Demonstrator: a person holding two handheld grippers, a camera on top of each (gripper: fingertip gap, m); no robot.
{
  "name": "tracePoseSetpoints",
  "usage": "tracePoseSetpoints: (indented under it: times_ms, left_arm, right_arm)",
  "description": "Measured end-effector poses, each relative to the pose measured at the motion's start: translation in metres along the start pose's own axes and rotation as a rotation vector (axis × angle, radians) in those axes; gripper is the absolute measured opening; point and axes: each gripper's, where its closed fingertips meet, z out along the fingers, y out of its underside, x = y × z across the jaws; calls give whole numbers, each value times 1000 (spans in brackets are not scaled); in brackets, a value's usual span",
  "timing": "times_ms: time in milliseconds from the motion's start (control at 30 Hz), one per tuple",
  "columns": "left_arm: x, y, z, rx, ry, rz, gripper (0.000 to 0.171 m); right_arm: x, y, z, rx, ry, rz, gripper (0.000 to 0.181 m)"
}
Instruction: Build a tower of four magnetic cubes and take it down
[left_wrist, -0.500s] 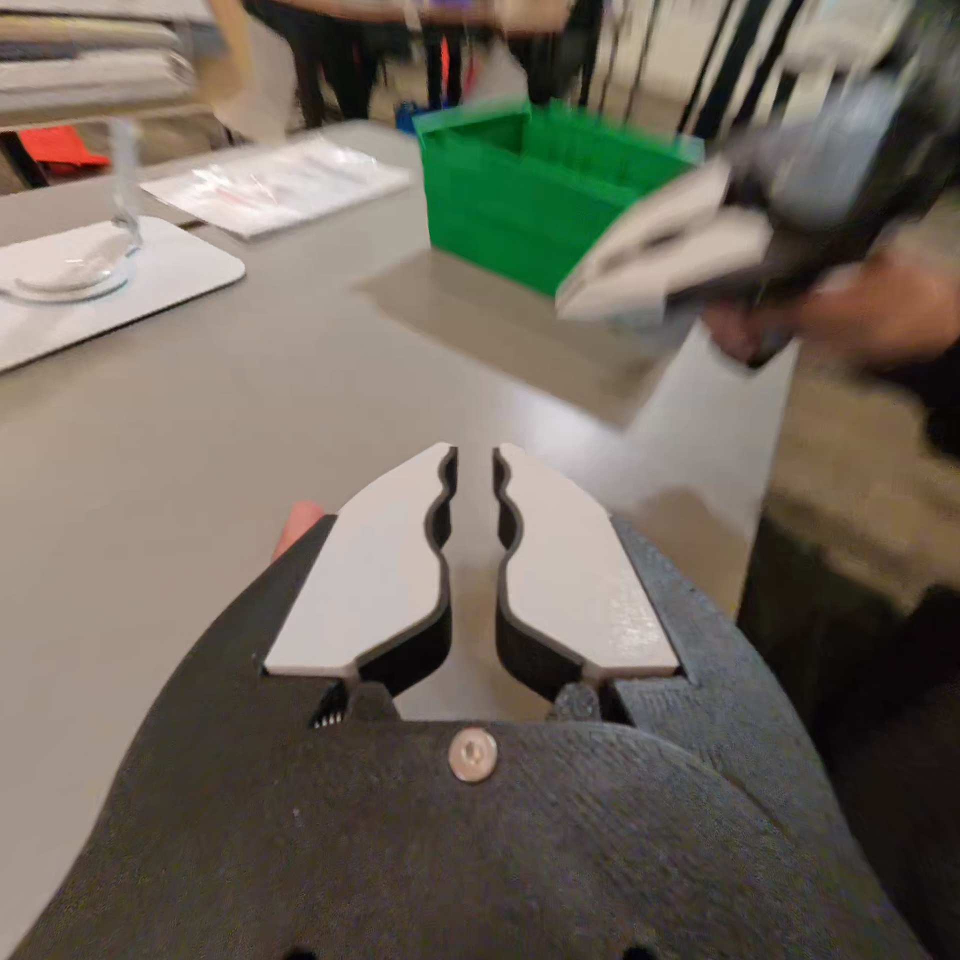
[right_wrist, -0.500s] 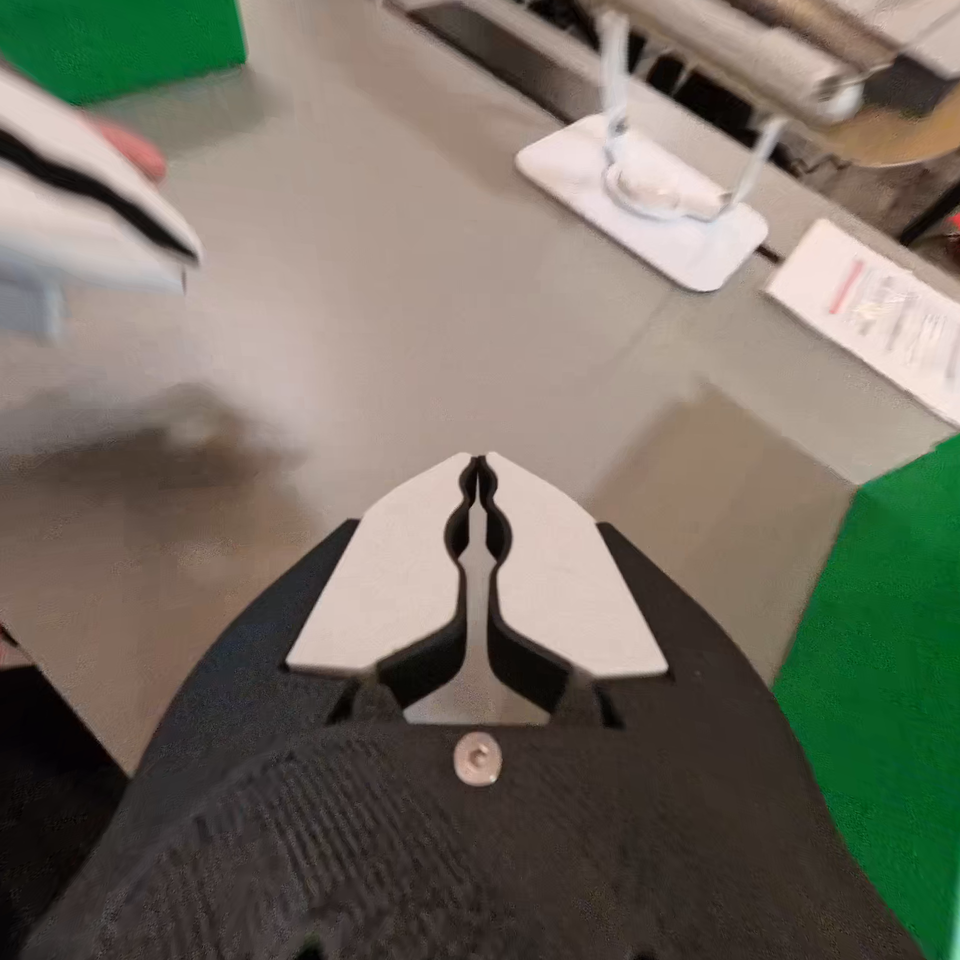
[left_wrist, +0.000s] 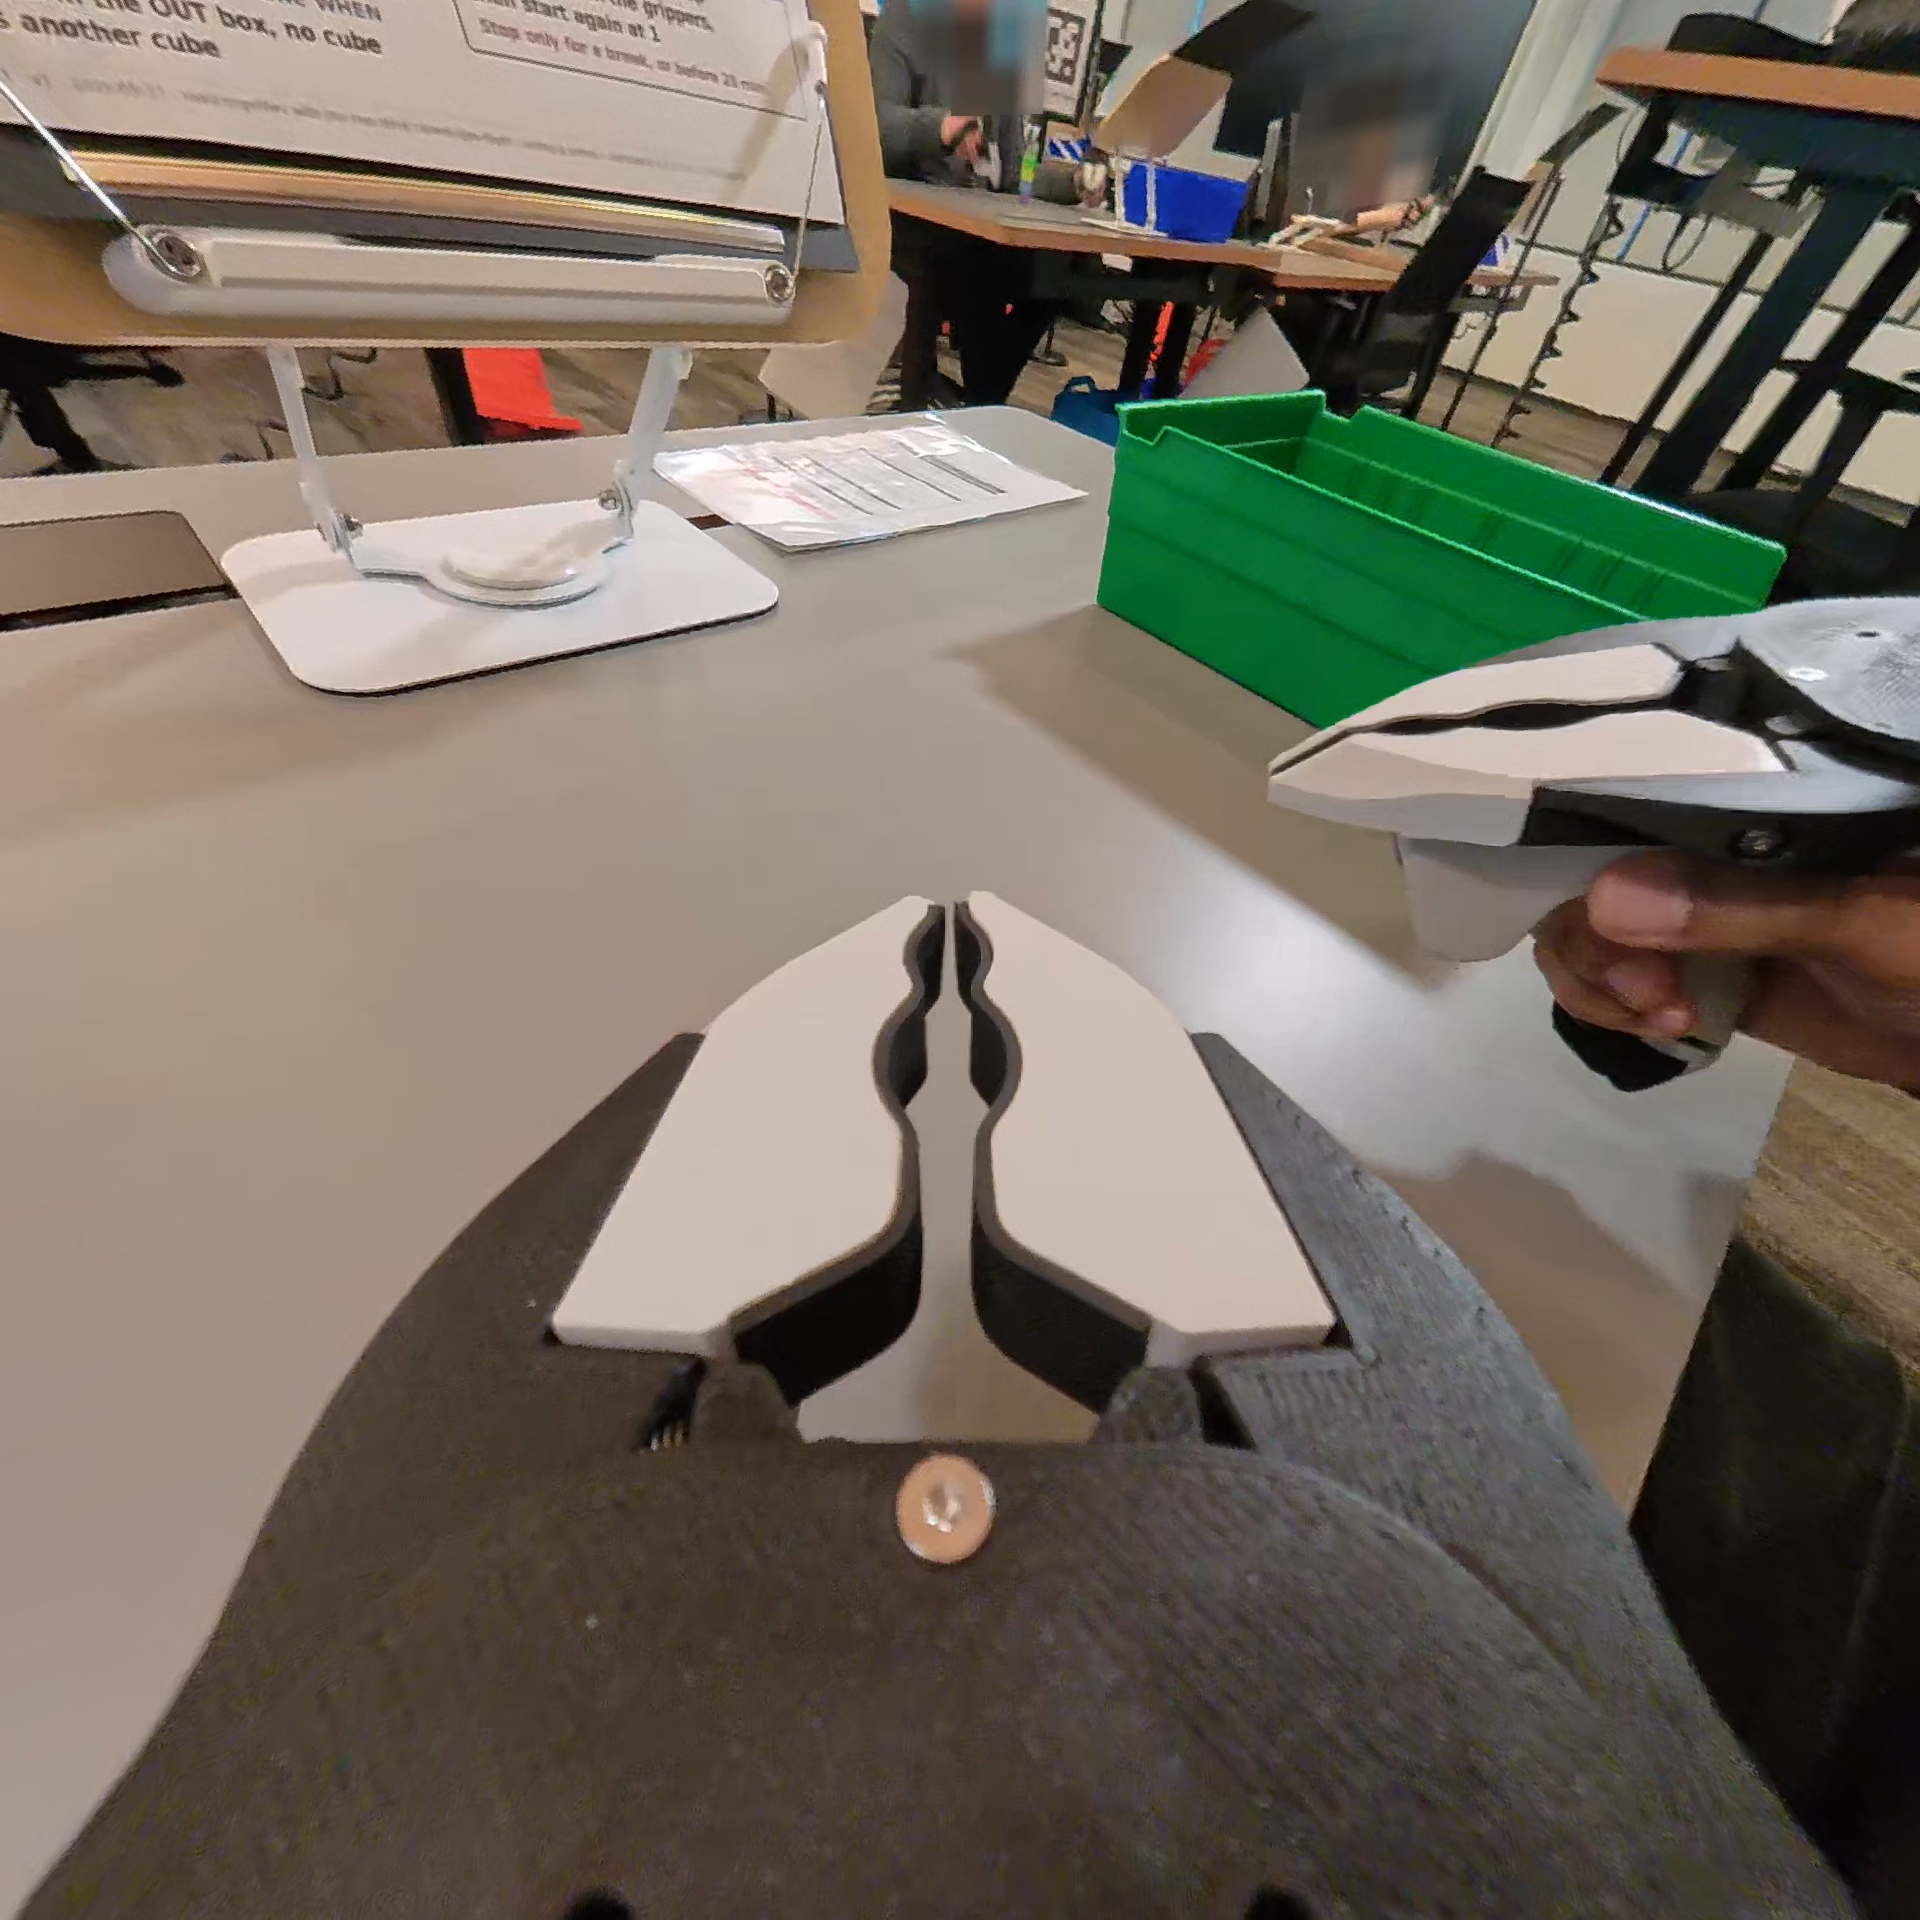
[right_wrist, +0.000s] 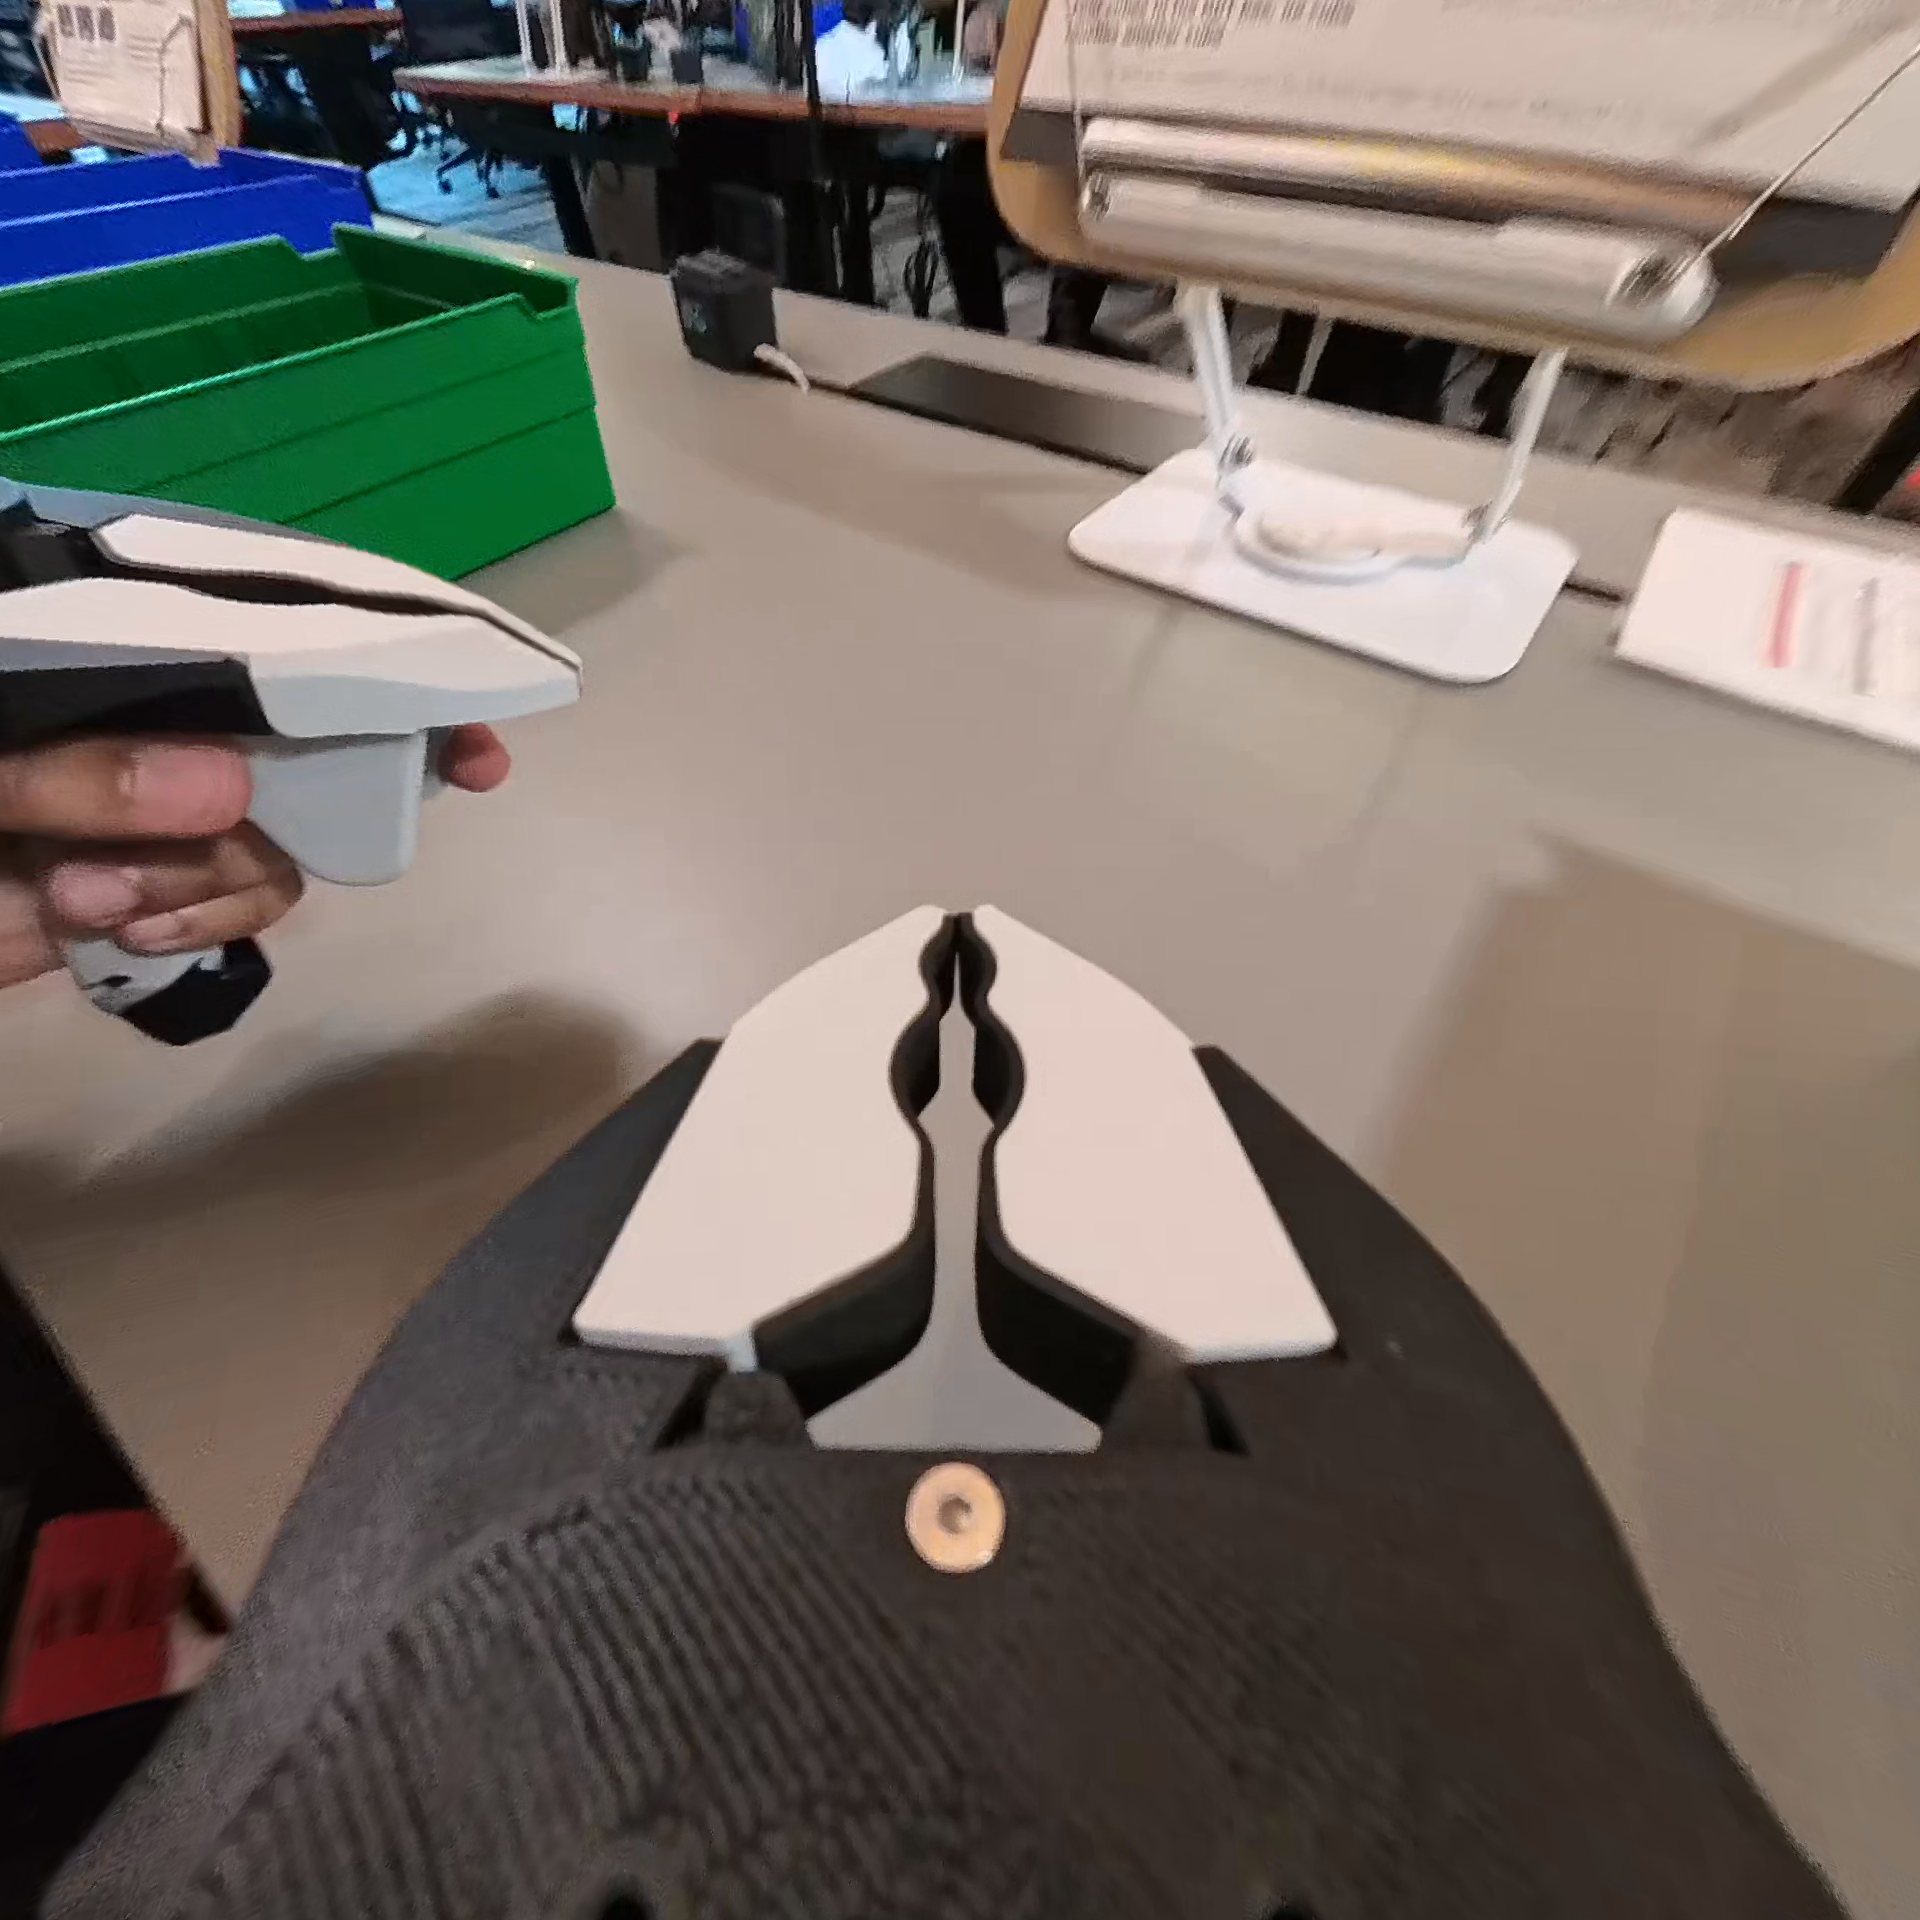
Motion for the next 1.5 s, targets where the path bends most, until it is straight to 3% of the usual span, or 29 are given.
tracePoseSetpoints:
  times_ms: [233,400,600,733,867,1067,1167,1367,1500]
  left_arm:
    - [-3,-3,3,21,-15,-62,34]
    - [0,1,6,8,37,-145,39]
    - [2,4,10,-6,36,-112,39]
    - [4,7,11,-19,40,-85,39]
    - [5,9,13,-29,42,-80,39]
    - [3,11,9,-31,20,-73,39]
    - [-1,12,3,-31,-8,-74,41]
    - [-18,11,-16,-9,-81,-143,50]
    - [-29,14,-32,4,-120,-166,51]
  right_arm:
    - [30,-10,-12,76,179,-146,0]
    - [43,-8,-19,94,251,-122,0]
    - [44,-22,-30,190,307,-96,0]
    - [53,-17,-30,151,368,-97,0]
    - [42,-23,-34,227,283,-129,0]
    - [47,-39,-47,303,264,-35,0]
    - [54,-40,-46,295,285,-27,0]
    - [32,-39,-29,264,130,-62,1]
    - [12,-44,-13,304,7,-24,21]
